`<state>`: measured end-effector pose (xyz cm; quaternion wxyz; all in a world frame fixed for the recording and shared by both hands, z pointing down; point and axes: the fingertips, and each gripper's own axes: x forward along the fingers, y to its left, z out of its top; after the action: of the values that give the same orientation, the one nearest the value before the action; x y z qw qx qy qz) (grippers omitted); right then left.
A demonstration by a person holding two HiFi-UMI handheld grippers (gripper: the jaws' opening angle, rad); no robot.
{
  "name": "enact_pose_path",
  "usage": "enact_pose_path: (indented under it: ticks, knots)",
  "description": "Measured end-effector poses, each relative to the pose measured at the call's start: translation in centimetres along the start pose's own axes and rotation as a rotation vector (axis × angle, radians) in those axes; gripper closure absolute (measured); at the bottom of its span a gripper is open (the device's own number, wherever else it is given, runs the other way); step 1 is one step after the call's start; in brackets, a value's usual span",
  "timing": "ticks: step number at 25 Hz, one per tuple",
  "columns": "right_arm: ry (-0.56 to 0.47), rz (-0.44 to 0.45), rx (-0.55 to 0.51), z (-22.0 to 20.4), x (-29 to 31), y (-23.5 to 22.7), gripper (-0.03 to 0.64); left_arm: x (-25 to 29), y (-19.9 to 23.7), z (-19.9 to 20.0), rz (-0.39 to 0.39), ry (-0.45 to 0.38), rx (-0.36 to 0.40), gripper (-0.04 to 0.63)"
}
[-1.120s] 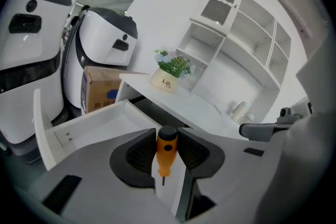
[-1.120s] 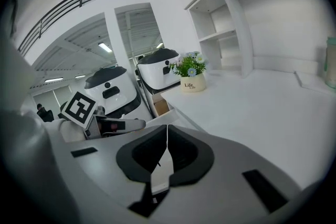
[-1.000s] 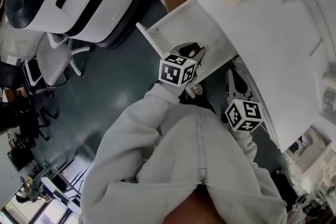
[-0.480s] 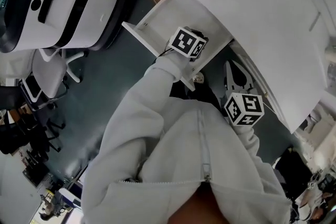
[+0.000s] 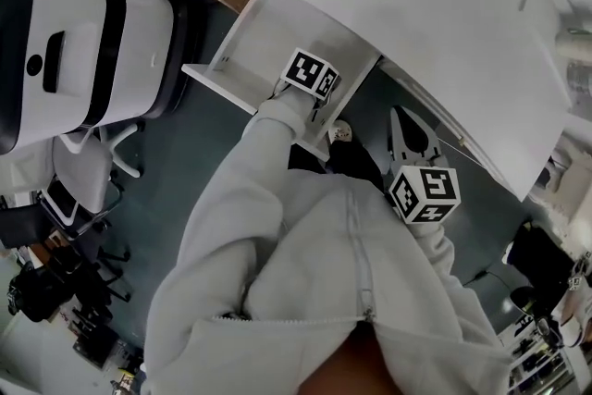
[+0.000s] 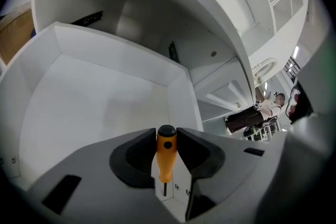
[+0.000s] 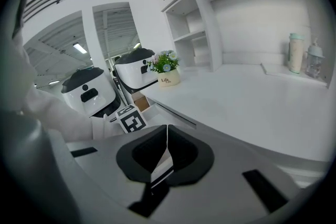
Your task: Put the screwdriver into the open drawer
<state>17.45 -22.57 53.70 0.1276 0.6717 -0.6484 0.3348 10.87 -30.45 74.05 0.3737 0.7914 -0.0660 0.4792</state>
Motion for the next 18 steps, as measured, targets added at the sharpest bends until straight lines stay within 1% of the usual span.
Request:
enact_pose_path:
  ticks: [2,5,8,12,15,18]
  knots:
    - [0.005,-0.016,0.011,-0.1,-0.1,-0.2,0.583,0.8,-0.1,-0.7,-0.006,0.030,0.016,0.462]
    - [0.012,-0.031,0.020,-0.2,0.0,-0.4,0.583,1.4,0.0,-0.7,-0.012,0.030,0.025,0.460]
    - [0.014,-0.034,0.026,-0.4,0.2,-0.3,0.583,1.6,0.1,-0.4,-0.032,0.011,-0.005,0.462]
    - [0.014,-0.029,0.023,-0.5,0.3,-0.3,0.583,2.0,-0.2,-0.7,-0.064,0.006,-0.044,0.460]
    - [0.012,-0.021,0.018,-0.4,0.3,-0.2,0.583,1.9,-0.3,-0.3,-0.068,-0.016,-0.060,0.439]
    - [0.009,-0.010,0.010,-0.2,0.4,-0.2,0.583,1.3,-0.3,0.6,-0.075,-0.060,-0.089,0.406]
